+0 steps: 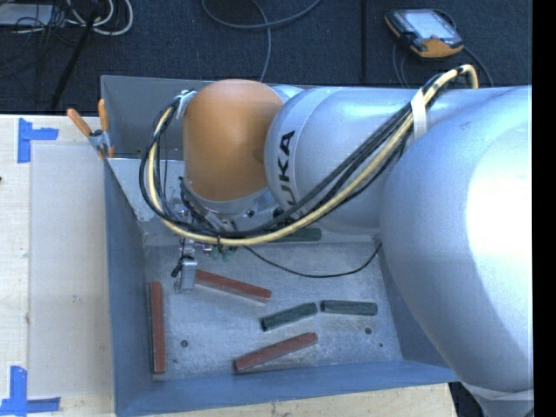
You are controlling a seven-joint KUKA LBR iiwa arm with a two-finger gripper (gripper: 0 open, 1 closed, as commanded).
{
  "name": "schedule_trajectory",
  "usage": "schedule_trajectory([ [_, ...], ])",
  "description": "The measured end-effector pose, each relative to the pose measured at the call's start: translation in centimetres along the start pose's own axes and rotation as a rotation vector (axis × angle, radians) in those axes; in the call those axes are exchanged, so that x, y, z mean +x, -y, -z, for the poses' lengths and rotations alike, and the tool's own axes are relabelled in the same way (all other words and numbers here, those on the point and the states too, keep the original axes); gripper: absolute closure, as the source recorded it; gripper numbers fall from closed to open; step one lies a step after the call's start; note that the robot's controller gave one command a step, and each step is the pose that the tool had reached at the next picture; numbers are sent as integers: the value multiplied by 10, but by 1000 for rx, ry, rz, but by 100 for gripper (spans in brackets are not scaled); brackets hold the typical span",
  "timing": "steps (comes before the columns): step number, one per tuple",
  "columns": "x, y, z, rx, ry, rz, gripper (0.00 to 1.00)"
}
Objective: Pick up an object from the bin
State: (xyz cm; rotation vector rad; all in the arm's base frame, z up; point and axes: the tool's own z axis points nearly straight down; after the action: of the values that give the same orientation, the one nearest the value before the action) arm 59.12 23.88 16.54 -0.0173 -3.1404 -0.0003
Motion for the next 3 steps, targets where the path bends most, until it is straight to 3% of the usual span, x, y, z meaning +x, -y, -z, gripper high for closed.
schedule_trajectory([
  [1,0,0,0,0,0,0,0],
  [2,19,45,-26,0,2,93,0],
  [3,-12,60,-76,-2,7,28,0],
])
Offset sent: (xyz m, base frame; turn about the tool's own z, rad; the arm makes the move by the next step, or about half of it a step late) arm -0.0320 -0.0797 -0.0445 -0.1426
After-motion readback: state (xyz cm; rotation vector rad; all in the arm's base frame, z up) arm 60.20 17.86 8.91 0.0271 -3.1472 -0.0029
